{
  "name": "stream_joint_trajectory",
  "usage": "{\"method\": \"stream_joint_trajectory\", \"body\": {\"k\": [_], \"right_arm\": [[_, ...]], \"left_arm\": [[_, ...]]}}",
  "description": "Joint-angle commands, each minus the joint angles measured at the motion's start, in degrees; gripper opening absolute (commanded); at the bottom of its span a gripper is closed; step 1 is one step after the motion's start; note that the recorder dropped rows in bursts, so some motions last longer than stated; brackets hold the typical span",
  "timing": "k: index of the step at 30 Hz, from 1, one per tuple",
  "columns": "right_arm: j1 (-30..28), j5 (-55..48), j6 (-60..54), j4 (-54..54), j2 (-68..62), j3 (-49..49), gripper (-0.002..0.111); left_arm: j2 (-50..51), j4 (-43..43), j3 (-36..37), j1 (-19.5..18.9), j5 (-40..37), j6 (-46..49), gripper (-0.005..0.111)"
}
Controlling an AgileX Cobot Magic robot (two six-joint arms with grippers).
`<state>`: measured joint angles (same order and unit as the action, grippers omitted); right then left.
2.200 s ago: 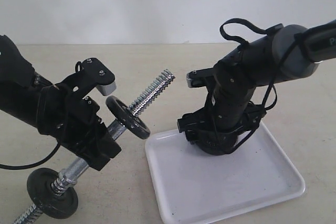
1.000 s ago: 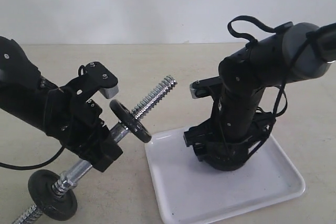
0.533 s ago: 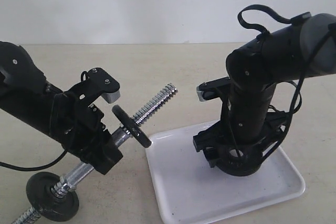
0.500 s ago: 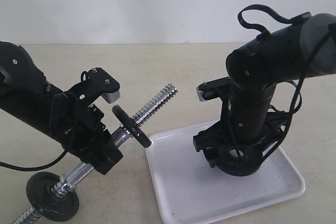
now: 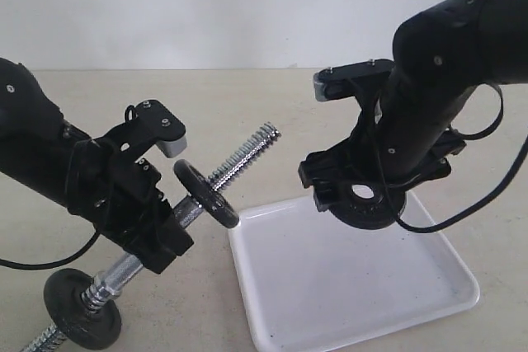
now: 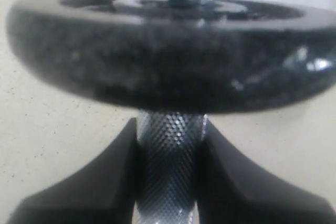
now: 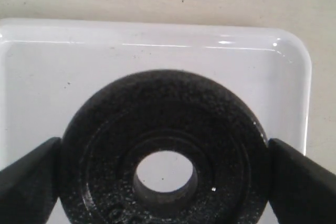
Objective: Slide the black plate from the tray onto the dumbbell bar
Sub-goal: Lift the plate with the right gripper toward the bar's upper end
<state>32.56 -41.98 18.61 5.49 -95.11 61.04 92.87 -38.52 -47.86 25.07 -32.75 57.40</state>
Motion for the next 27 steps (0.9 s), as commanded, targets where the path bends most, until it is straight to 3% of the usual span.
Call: {"method": "stream_joint_trajectory", "body": {"k": [1, 11, 27], "right_arm": [[-0.1, 0.1, -0.8, -1.2, 4.5, 0.3, 0.000], [-0.1, -1.7, -2.0, -3.8, 13.5, 0.3, 0.000], [-0.1, -0.2, -10.6, -19.0, 20.2, 0.3, 0.000]], "left_arm": [[-5.6, -5.5, -1.6, 0.3, -0.3, 1.5, 0.004], [-8.5, -5.4, -1.6, 0.3, -5.4, 2.7, 0.004], [-8.5, -5.5, -1.6, 0.3, -13.3, 7.6, 0.004]]}}
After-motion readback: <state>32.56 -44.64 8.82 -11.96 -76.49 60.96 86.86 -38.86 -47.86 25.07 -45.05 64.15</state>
